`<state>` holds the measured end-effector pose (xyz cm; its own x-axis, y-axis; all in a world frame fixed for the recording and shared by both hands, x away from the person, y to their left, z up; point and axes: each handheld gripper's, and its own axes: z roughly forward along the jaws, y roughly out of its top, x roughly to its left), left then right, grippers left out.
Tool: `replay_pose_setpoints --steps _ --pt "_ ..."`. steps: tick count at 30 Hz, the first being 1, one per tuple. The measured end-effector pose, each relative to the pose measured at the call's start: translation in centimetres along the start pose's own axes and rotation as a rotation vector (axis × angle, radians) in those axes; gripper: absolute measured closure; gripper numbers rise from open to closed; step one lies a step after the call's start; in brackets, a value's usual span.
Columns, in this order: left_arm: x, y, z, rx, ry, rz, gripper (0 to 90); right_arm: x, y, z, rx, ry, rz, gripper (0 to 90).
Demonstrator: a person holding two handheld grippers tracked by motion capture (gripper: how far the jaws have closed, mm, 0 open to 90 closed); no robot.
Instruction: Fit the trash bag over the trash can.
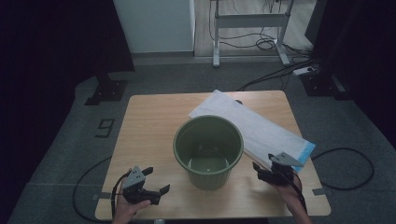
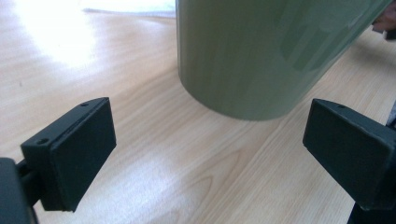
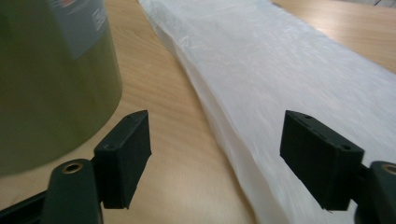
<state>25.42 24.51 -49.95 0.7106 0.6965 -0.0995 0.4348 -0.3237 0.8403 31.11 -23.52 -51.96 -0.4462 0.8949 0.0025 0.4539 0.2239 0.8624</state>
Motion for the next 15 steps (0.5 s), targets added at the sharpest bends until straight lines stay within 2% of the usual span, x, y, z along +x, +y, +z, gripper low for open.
replay_pose_setpoints --steps 3,4,5,8,13,15 --pt "0.1 -0.3 0.1 0.008 0.002 -0.008 2.4 0.1 1.7 2.5 0.03 -0.002 -0.012 26.7" --pt "0.2 -0.5 0.1 0.008 -0.003 -0.013 2.4 0.1 1.7 2.5 0.03 -0.002 -0.012 26.7" --pt "0.3 -0.7 0.2 0.016 0.001 -0.01 2.4 0.2 2.6 4.4 0.065 0.015 -0.008 27.1" --pt "0.5 -1.1 0.4 0.036 0.009 -0.01 2.5 0.3 3.0 6.4 0.108 0.007 -0.016 29.2" --pt "0.9 -1.5 0.5 0.051 0.019 -0.013 2.6 0.7 2.8 8.2 0.159 0.022 -0.031 35.8" --pt "1.0 -1.5 0.5 0.051 0.022 -0.017 2.7 0.7 2.5 8.7 0.181 -0.005 -0.038 39.1"
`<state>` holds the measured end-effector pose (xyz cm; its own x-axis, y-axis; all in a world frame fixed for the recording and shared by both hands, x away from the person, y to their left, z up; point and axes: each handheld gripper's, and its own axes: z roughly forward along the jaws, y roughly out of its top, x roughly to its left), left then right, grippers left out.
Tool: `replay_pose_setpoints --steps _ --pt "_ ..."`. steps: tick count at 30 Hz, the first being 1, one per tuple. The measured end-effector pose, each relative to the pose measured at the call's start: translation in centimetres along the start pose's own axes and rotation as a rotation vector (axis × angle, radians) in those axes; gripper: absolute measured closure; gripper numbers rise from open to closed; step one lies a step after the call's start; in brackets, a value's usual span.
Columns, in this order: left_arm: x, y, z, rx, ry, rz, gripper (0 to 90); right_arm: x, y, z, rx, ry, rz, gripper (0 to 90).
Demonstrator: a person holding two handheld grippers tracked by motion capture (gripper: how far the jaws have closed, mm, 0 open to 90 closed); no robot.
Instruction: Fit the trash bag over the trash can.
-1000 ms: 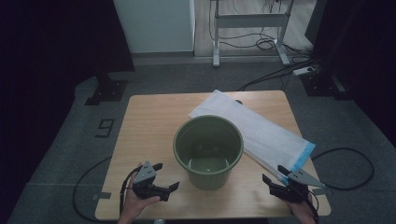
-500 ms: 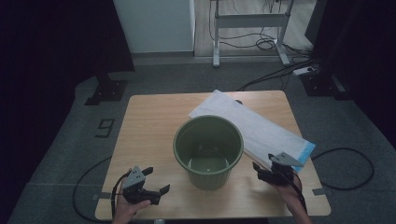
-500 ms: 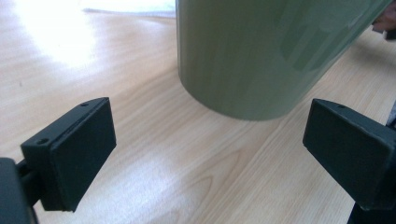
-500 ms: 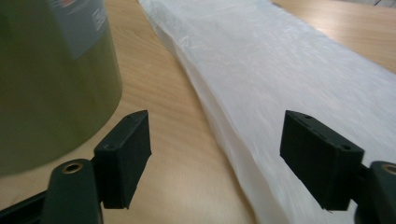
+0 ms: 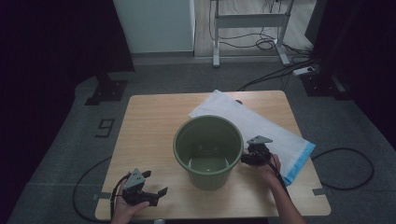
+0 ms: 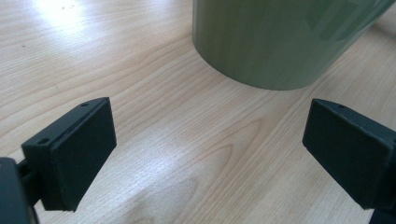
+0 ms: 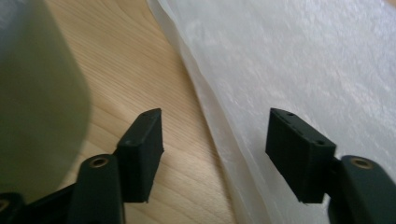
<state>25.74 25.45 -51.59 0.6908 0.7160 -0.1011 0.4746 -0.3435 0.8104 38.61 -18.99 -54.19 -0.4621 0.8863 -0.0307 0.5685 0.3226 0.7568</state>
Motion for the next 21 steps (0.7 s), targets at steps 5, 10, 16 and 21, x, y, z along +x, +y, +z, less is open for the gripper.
replay_pose_setpoints --steps 5,10,16,21 --pt "0.2 -0.1 0.0 0.004 0.007 -0.006 2.9 -0.5 -0.4 0.6 0.016 -0.013 0.021 44.3" --pt "0.5 -0.3 -0.1 0.005 0.011 -0.014 3.4 -1.4 -0.6 0.4 0.017 -0.033 0.063 69.2" --pt "0.5 -0.5 0.0 0.014 0.013 -0.014 3.8 -1.8 -2.1 -1.6 0.016 -0.06 0.077 88.7" --pt "0.6 -0.5 0.1 0.019 0.014 -0.017 4.2 -2.5 -5.1 -4.8 0.02 -0.067 0.094 88.8"
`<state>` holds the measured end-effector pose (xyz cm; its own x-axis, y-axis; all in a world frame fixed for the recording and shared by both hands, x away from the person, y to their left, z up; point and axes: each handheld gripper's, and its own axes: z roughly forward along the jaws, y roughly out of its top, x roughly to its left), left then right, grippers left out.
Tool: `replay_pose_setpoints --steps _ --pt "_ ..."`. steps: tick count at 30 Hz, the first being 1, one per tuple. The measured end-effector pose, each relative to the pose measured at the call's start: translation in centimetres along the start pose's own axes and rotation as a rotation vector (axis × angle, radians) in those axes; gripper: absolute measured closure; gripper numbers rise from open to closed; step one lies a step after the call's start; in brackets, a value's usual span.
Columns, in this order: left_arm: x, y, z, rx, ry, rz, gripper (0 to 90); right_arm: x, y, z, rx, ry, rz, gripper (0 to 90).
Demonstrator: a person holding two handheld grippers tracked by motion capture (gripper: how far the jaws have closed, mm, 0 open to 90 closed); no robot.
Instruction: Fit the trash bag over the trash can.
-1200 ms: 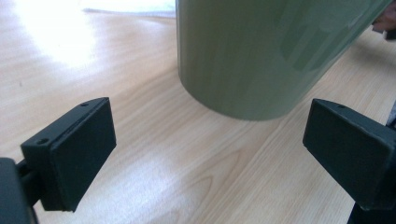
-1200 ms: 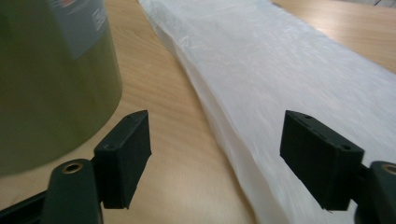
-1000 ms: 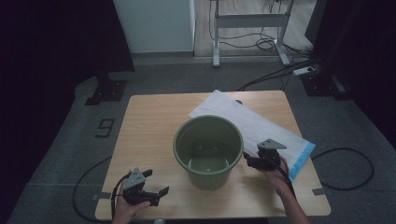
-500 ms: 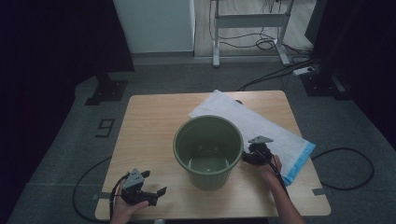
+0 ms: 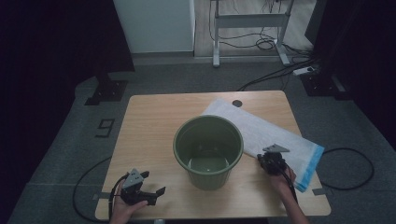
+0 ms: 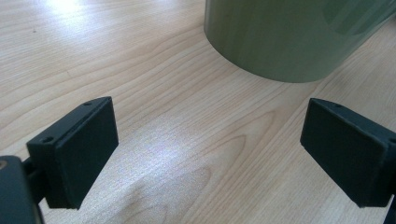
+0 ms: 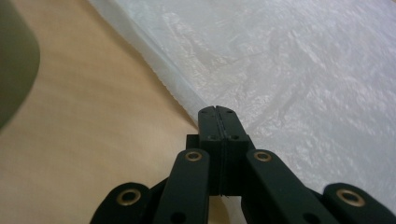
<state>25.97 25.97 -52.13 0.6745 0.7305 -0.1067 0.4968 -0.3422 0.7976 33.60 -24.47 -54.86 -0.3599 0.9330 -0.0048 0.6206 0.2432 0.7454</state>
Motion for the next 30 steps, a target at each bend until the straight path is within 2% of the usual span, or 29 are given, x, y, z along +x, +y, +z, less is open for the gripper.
replay_pose_setpoints --steps 2,5,6,10,14,15,18,21,23,26,30 --pt "0.0 0.0 0.0 0.002 0.0 0.002 4.3 -0.2 -0.6 -0.6 -0.006 0.006 0.007 88.9" --pt "-0.1 0.1 0.0 -0.001 -0.004 0.001 4.3 -1.1 -2.7 -2.9 -0.012 0.022 0.015 88.9" --pt "-0.1 0.1 0.0 -0.001 -0.004 0.001 4.4 -1.1 -2.7 -2.9 -0.012 0.022 0.015 88.9" --pt "-0.2 0.0 0.1 0.003 -0.003 -0.001 4.5 -1.6 -4.3 -4.7 -0.014 0.035 0.008 88.9" --pt "-0.1 0.0 0.2 0.007 -0.002 -0.003 4.6 -1.8 -5.1 -5.4 -0.011 0.041 0.009 88.7" --pt "-0.1 0.0 0.2 0.007 -0.003 -0.004 4.7 -1.7 -5.1 -5.5 -0.008 0.042 0.005 85.9" --pt "-0.1 0.0 0.2 0.009 -0.002 -0.004 4.7 -0.9 -4.4 -5.3 -0.009 0.06 -0.028 69.7" --pt "0.0 -0.1 0.2 0.01 -0.001 -0.006 4.8 0.6 -2.5 -4.8 -0.07 0.091 -0.07 47.7" --pt "0.1 -0.1 0.2 0.012 0.0 -0.007 4.8 1.7 -1.0 -3.9 -0.11 0.124 -0.09 38.5" --pt "0.1 -0.2 0.2 0.011 0.0 -0.008 5.0 3.1 1.0 -2.1 -0.128 0.158 -0.105 34.0" --pt "0.1 -0.2 0.3 0.013 -0.004 -0.009 5.0 4.5 2.7 0.1 -0.127 0.182 -0.123 31.7"
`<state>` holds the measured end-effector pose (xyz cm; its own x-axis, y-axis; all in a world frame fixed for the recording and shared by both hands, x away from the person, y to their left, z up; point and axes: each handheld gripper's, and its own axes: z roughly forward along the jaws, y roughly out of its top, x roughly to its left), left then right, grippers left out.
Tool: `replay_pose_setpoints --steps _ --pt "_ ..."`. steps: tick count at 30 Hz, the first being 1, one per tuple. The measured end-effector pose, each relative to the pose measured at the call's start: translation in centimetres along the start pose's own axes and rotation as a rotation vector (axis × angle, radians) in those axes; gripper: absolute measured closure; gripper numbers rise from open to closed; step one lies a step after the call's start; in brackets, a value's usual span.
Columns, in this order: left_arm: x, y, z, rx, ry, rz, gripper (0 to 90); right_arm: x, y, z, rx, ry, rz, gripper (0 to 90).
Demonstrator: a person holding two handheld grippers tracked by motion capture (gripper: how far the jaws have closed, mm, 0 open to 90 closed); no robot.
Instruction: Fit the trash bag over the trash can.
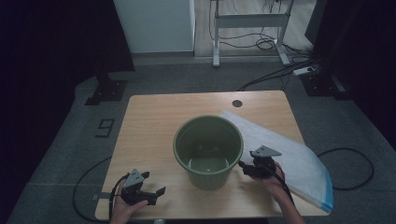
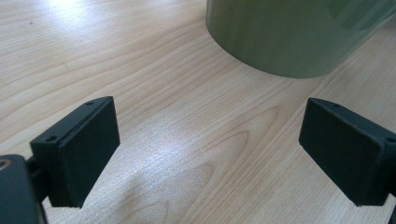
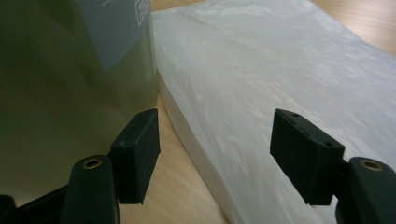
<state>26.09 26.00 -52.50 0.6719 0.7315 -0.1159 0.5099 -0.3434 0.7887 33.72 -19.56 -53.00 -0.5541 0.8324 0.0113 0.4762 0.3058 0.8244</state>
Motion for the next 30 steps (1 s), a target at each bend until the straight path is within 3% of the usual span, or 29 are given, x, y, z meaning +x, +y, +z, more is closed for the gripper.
replay_pose_setpoints --steps 6,13,16,20,25,27,30 --pt "0.1 0.0 0.1 0.011 0.004 0.008 5.1 0.4 0.4 2.6 0.03 0.001 0.0 30.5" --pt "0.2 -0.1 -0.1 0.007 0.008 0.003 5.1 0.4 0.2 4.1 0.039 0.006 0.003 30.3" --pt "0.2 -0.2 -0.1 0.01 0.009 0.002 5.1 0.3 0.3 4.4 0.042 0.005 0.004 34.6" --pt "0.2 -0.2 -0.1 0.009 0.009 0.001 5.1 0.4 0.5 4.8 0.076 0.0 -0.017 52.8" --pt "0.2 -0.3 -0.2 0.01 0.011 0.0 5.1 0.0 0.6 4.9 0.077 -0.015 0.01 77.1" --pt "0.3 -0.3 -0.2 0.011 0.01 0.0 5.2 -0.3 0.6 4.8 0.082 -0.026 0.033 84.8" --pt "0.3 -0.4 -0.2 0.013 0.011 0.001 5.2 -0.8 0.5 4.5 0.065 -0.041 0.06 88.6"
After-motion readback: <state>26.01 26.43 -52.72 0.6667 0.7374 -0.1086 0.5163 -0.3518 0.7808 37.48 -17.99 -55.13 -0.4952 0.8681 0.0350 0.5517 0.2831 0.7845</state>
